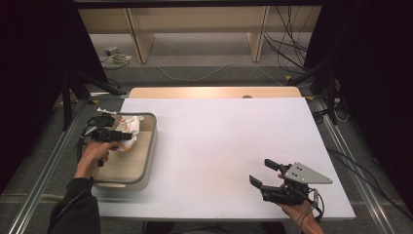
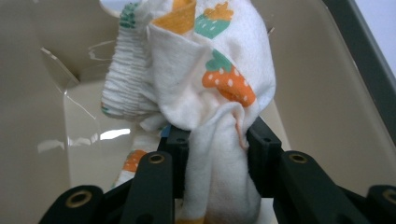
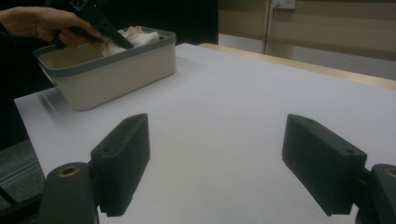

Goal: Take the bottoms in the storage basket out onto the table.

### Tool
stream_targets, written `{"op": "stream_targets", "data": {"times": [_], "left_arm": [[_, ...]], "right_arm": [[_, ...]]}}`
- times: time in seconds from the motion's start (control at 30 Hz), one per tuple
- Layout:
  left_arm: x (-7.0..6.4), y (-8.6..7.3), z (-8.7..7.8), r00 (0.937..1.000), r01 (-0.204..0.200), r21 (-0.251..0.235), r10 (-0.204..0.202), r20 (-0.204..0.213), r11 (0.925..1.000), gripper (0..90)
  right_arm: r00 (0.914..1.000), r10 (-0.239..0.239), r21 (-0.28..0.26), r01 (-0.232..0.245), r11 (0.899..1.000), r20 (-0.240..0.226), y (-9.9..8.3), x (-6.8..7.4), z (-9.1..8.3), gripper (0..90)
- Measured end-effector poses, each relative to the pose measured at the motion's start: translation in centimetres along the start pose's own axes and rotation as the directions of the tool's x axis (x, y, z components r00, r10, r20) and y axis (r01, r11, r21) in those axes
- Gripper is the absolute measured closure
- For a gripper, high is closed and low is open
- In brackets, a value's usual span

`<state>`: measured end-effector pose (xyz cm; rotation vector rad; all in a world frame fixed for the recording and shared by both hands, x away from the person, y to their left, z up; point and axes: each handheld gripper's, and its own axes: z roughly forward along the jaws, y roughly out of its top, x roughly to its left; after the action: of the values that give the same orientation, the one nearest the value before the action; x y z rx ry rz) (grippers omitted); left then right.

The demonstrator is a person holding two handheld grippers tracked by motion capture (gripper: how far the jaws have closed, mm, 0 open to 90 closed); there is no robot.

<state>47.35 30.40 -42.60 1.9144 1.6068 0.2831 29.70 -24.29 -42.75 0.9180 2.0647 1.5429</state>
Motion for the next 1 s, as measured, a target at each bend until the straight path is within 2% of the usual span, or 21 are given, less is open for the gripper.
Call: {"op": "stream_targets", "data": {"times": [0.3,0.77,1.0], "left_arm": [[-0.2,0.1,-0.8,0.9999,-0.005,-0.009,0.006,0.016,0.9999,67.1],[-1.3,0.5,-2.2,0.9984,-0.046,-0.025,0.047,0.031,0.9986,67.0],[-1.9,0.7,-2.8,0.9963,-0.056,-0.041,0.058,0.063,0.9976,66.9]], "right_arm": [[1.0,-0.001,-0.001,0.001,1.0,0.0,0.0,0.0,0.0,24.2],[1.0,-0.002,-0.005,0.002,1.0,-0.001,0.0,0.0,0.0,24.2],[1.0,0.001,-0.005,-0.001,1.0,0.001,0.0,0.0,0.0,24.2]]}}
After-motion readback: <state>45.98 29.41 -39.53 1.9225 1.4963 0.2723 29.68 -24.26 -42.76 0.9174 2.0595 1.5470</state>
